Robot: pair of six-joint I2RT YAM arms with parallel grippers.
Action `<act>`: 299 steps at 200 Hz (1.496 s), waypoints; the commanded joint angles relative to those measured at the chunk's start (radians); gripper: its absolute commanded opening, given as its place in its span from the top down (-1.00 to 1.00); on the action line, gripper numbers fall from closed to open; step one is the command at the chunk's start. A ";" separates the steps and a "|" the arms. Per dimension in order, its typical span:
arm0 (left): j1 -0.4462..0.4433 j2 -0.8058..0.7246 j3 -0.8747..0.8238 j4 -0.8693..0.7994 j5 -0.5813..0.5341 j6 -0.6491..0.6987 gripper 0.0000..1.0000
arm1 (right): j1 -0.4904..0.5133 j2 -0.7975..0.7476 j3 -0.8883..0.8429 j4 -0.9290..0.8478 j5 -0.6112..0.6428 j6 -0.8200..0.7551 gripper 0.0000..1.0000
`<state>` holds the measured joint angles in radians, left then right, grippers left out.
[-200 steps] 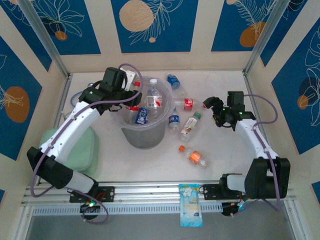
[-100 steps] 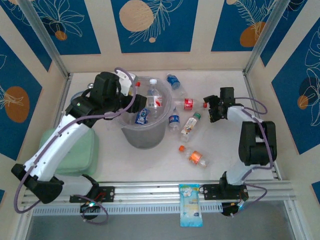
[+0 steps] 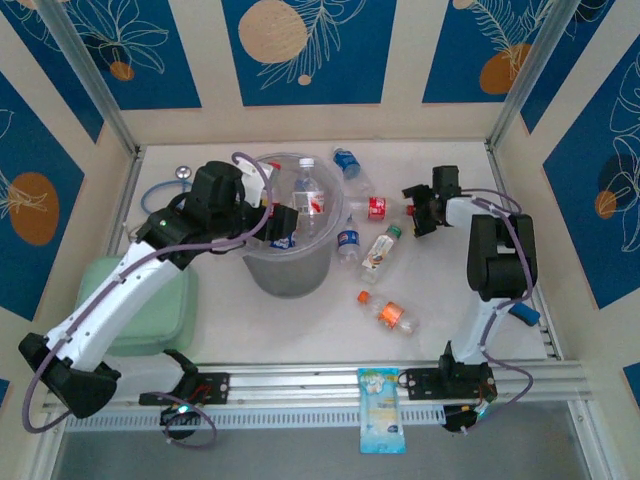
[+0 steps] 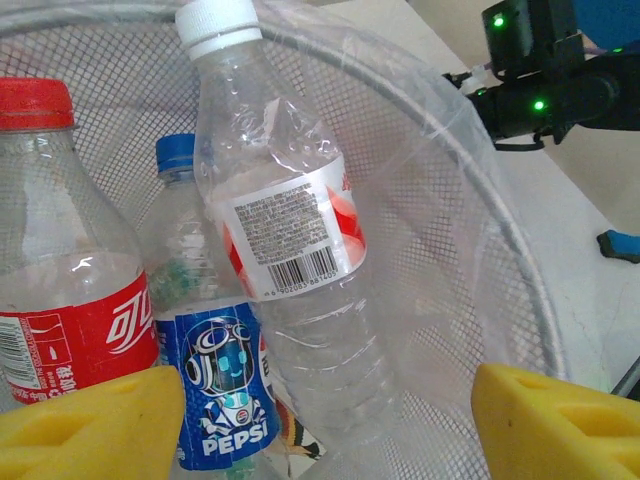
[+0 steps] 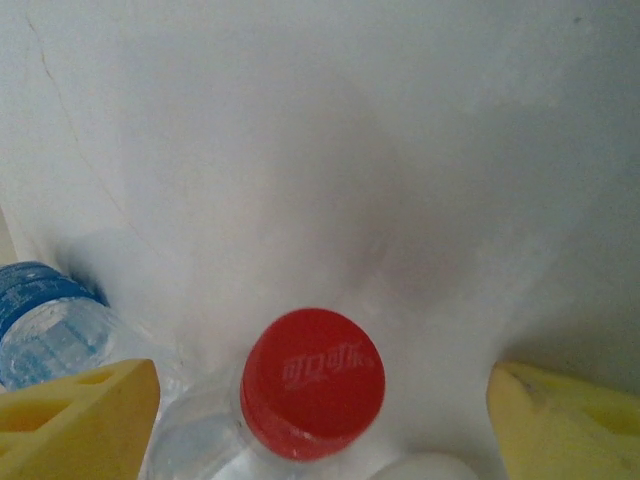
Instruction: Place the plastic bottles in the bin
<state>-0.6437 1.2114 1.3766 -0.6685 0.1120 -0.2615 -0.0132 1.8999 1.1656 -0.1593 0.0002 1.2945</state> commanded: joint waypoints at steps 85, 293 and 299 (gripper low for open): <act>-0.008 -0.071 -0.030 -0.017 -0.017 -0.013 -0.51 | -0.006 0.015 0.016 0.035 -0.029 0.035 0.05; 0.050 -0.042 0.168 -0.123 -0.141 0.093 -0.79 | -0.228 -0.773 0.243 -0.301 -0.163 -0.833 1.00; 0.071 -0.047 0.169 -0.139 -0.156 0.097 -0.79 | -0.228 -0.787 0.258 -0.298 -0.183 -0.839 1.00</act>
<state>-0.6243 1.2015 1.4994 -0.7334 0.0540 -0.2050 -0.2447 1.1835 1.3579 -0.4259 -0.1104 0.5980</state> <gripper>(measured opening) 0.896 0.317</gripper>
